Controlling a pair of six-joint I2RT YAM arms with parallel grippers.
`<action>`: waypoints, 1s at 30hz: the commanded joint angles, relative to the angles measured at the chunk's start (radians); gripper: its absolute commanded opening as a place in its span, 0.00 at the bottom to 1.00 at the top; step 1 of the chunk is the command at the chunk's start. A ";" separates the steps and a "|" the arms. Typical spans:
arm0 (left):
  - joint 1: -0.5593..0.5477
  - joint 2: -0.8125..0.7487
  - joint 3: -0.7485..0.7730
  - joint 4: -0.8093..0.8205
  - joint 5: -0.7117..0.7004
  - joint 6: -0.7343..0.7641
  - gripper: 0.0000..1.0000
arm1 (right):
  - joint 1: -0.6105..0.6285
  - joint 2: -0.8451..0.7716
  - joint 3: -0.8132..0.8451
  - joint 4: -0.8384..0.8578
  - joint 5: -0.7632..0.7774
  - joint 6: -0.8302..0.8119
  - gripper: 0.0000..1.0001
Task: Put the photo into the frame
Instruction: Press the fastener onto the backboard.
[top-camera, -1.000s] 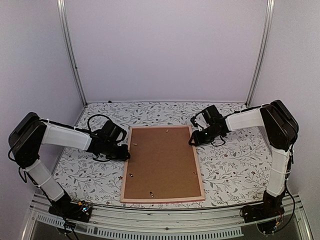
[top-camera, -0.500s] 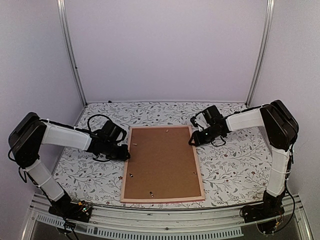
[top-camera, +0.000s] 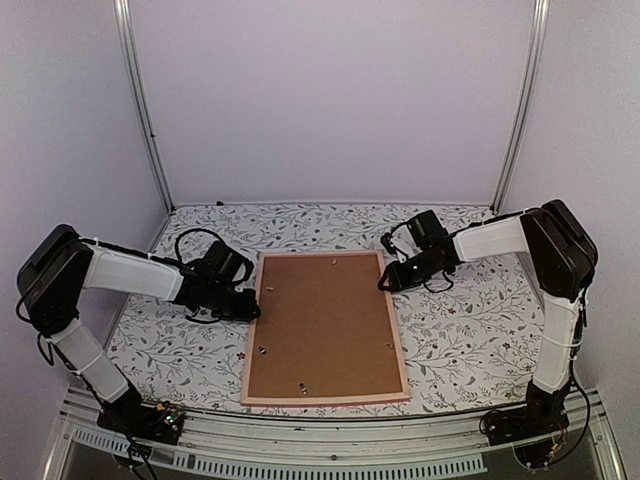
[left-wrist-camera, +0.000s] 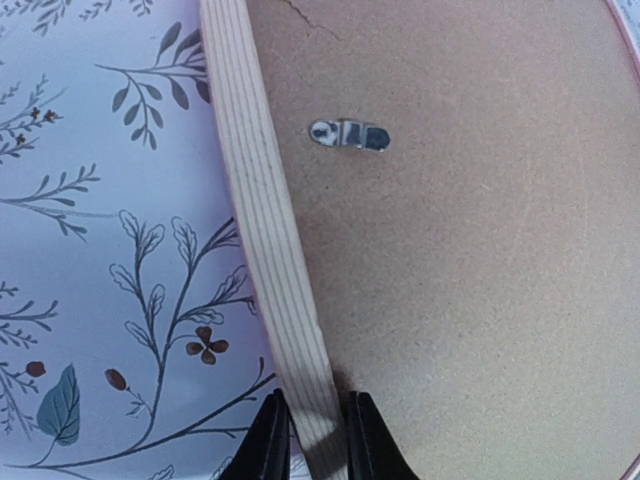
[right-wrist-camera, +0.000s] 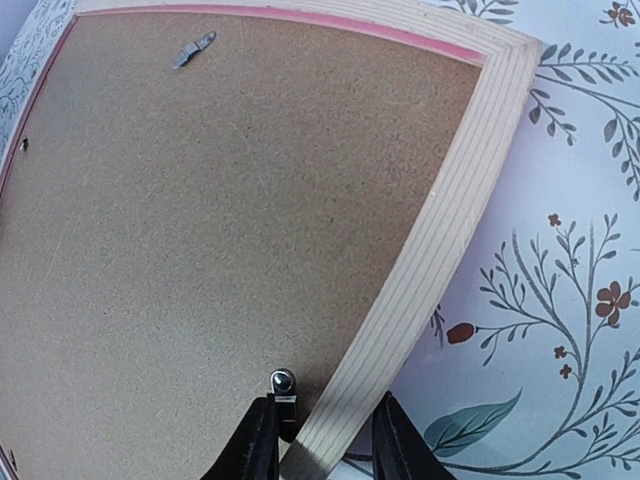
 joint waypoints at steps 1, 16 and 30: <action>0.004 0.018 0.011 -0.023 0.005 0.075 0.17 | -0.031 0.043 0.002 -0.021 0.014 -0.114 0.26; 0.004 0.028 0.027 -0.026 0.013 0.081 0.17 | -0.036 0.043 0.027 -0.020 0.059 -0.043 0.47; 0.006 0.038 0.032 -0.034 0.009 0.086 0.17 | -0.036 0.016 -0.030 -0.003 0.114 -0.112 0.38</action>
